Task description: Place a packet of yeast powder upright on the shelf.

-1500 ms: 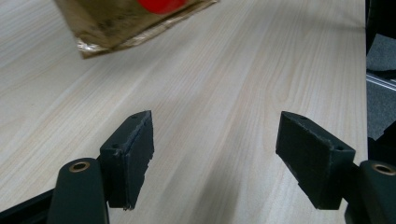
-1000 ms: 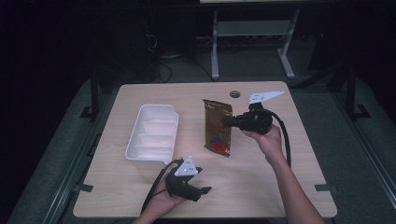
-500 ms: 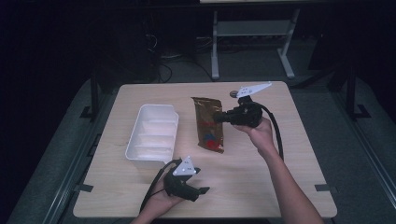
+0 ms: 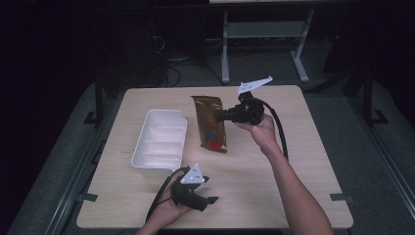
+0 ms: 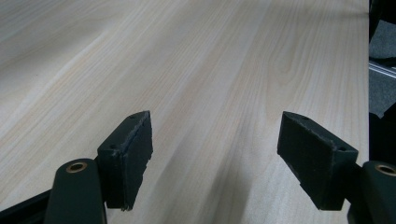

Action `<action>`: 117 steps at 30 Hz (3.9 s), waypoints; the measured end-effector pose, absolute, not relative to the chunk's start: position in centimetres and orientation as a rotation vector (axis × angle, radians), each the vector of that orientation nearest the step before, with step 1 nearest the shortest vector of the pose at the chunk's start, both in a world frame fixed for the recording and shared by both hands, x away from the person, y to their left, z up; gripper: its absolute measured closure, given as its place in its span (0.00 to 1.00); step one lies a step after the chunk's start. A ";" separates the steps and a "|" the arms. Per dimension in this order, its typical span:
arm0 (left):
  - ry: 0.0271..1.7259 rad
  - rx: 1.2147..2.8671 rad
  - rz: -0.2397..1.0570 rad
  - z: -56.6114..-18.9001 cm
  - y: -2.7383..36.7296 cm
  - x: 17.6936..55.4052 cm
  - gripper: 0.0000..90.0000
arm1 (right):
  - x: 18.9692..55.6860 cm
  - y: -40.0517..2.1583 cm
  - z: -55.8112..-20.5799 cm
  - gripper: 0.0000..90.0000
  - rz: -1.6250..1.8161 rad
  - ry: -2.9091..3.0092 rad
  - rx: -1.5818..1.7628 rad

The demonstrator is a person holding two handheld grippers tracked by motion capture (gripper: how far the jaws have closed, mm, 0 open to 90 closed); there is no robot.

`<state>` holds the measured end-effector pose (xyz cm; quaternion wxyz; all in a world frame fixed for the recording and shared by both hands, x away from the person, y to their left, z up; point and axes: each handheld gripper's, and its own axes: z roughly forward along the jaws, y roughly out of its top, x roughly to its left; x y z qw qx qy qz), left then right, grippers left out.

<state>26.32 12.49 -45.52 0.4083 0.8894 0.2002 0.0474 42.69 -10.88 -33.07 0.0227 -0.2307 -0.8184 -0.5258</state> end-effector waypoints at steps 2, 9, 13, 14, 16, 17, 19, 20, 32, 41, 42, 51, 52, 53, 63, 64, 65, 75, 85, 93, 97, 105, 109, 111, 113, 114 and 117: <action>0.498 2.245 0.120 -45.6 12.4 26.3 0.29 | 43.2 -10.5 -33.0 0.94 -1.627 -2.525 -0.703; 0.496 2.251 0.120 -45.6 12.5 26.3 0.29 | 44.7 -9.5 -32.8 0.94 -1.649 -2.500 -0.701; 0.493 2.257 0.118 -45.8 12.4 26.3 0.29 | 45.8 -8.7 -32.5 0.94 -1.659 -2.485 -0.696; 0.492 2.259 0.116 -45.8 12.4 26.3 0.29 | 45.9 -8.6 -32.4 0.94 -1.663 -2.479 -0.695; 0.490 2.260 0.115 -45.8 12.4 26.3 0.29 | 46.3 -8.2 -32.3 0.94 -1.689 -2.473 -0.685; 0.489 2.260 0.117 -45.8 12.4 26.3 0.29 | 46.6 -8.1 -32.2 0.94 -1.684 -2.466 -0.685; 0.491 2.257 0.115 -45.8 12.4 26.3 0.29 | 46.9 -7.7 -32.0 0.94 -1.682 -2.466 -0.681; 0.491 2.256 0.117 -45.8 12.5 26.3 0.29 | 47.1 -7.5 -31.9 0.94 -1.679 -2.472 -0.678; 0.491 2.260 0.115 -45.9 12.5 26.3 0.29 | 48.8 -4.5 -30.4 0.95 -1.698 -2.493 -0.644; 0.487 2.266 0.113 -45.9 12.5 26.3 0.29 | 50.1 -2.0 -29.9 0.95 -1.686 -2.514 -0.622; 0.489 2.266 0.112 -45.9 12.5 26.3 0.29 | 50.3 -1.7 -29.9 0.95 -1.690 -2.511 -0.618; 0.482 2.278 0.111 -46.0 12.5 26.3 0.30 | 51.6 0.6 -30.5 0.95 -1.699 -2.513 -0.622; 0.482 2.277 0.111 -46.0 12.5 26.3 0.30 | 51.8 0.8 -30.7 0.95 -1.695 -2.517 -0.623; 0.483 2.277 0.111 -46.0 12.5 26.3 0.30 | 51.9 1.0 -30.8 0.95 -1.691 -2.517 -0.630; 0.487 2.275 0.110 -46.0 12.7 26.4 0.30 | 53.1 2.6 -31.9 0.95 -1.672 -2.535 -0.666; 0.485 2.278 0.110 -46.0 12.6 26.4 0.30 | 53.2 2.8 -32.1 0.95 -1.665 -2.539 -0.674; 0.483 2.283 0.114 -46.0 12.6 26.4 0.30 | 53.3 2.9 -32.3 0.95 -1.654 -2.544 -0.680; 0.478 2.285 0.115 -46.1 12.6 26.4 0.30 | 53.8 4.3 -35.0 0.95 -1.641 -2.509 -0.756; 0.473 2.291 0.117 -46.1 12.5 26.3 0.30 | 53.6 5.0 -36.7 0.94 -1.659 -2.504 -0.774; 0.471 2.297 0.119 -46.2 12.5 26.3 0.30 | 53.6 5.1 -37.2 0.92 -1.612 -2.526 -0.792; 0.470 2.296 0.120 -46.1 12.5 26.3 0.30 | 53.7 4.9 -37.3 0.91 -1.594 -2.519 -0.814; 0.467 2.298 0.122 -46.1 12.4 26.3 0.30 | 53.7 5.4 -38.3 0.76 -1.462 -2.554 -0.812; 0.468 2.297 0.122 -46.1 12.4 26.3 0.30 | 53.5 6.1 -38.7 0.71 -1.414 -2.593 -0.810; 0.468 2.296 0.123 -46.1 12.4 26.3 0.30 | 53.6 6.3 -38.7 0.69 -1.432 -2.585 -0.815; 0.466 2.296 0.123 -46.1 12.4 26.3 0.30 | 53.6 6.5 -38.5 0.72 -1.453 -2.574 -0.820; 0.465 2.296 0.124 -46.1 12.4 26.3 0.30 | 53.7 6.6 -38.5 0.75 -1.455 -2.573 -0.821; 0.465 2.294 0.124 -46.1 12.4 26.3 0.30 | 53.6 7.1 -38.3 0.88 -1.460 -2.569 -0.805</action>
